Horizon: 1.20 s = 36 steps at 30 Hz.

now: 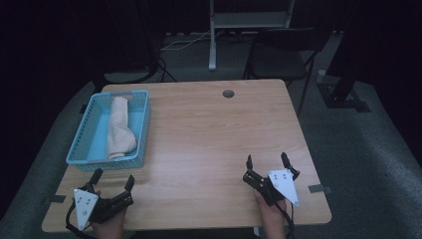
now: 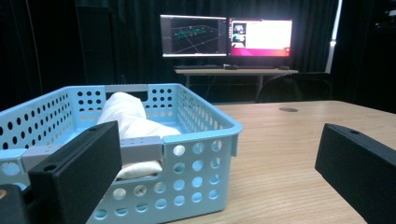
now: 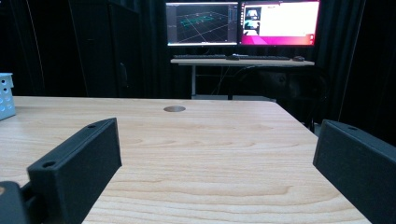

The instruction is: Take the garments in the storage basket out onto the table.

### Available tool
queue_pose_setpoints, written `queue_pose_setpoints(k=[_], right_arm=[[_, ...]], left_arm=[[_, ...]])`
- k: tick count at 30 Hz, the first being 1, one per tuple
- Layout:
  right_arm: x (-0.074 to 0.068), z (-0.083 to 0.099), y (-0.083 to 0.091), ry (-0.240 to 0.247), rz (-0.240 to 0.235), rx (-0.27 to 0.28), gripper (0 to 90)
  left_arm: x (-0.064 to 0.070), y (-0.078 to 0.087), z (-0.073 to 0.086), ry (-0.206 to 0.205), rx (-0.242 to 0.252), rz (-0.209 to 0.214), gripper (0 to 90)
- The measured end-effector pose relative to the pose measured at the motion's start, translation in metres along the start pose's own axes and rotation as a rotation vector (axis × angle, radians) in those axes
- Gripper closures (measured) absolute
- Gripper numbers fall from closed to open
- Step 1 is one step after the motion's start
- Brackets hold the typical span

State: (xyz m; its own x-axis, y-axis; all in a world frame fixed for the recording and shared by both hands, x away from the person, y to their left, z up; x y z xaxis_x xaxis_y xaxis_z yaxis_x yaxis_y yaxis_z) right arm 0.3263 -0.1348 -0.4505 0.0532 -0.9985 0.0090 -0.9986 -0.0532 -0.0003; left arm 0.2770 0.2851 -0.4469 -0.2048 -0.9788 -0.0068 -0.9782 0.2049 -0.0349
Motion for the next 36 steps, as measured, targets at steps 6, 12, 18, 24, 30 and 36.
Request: queue_pose_setpoints(k=[6, 12, 18, 24, 30, 36], right_arm=[[0.0000, 0.0000, 0.0000, 0.000, 0.000, 0.000, 0.2], [-0.0001, 0.0000, 0.0001, 0.000, -0.001, -0.001, 0.2], [-0.0001, 0.0000, 0.0001, 0.000, -0.001, -0.001, 0.2], [-0.0001, 0.0000, 0.0000, 0.000, -0.001, -0.001, 0.2], [-0.0001, 0.0000, 0.0001, 0.000, -0.001, -0.001, 0.2], [-0.0001, 0.0000, 0.0000, 0.000, -0.001, -0.001, 0.2]], left_arm=[[-0.0005, -0.0001, 0.0001, 0.001, -0.001, -0.008, 0.0], [-0.0009, 0.0006, -0.0001, -0.002, 0.001, -0.010, 0.0], [0.0013, 0.0001, 0.0014, -0.012, -0.030, -0.007, 0.1], [0.0011, 0.0003, 0.0005, -0.016, -0.014, -0.011, 0.0], [-0.0019, -0.0009, 0.0011, -0.010, -0.023, -0.011, 0.0], [-0.0023, -0.0003, -0.0011, 0.012, -0.027, -0.011, 0.0]])
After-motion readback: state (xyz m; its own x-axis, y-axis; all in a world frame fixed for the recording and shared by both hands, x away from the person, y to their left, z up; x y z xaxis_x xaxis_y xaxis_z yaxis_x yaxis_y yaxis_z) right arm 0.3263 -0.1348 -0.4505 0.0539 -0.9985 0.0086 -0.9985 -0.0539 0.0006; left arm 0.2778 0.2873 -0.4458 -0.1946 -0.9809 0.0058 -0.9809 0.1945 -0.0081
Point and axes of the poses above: each handheld gripper's, and its own axes: y roughly backward along the jaws, z roughly out of its underside, x roughly to its right, the point moved 8 cm from there along -y, roughly forward along the jaws, and after that the axes turned 1 degree about y, right-handed, at the moved point
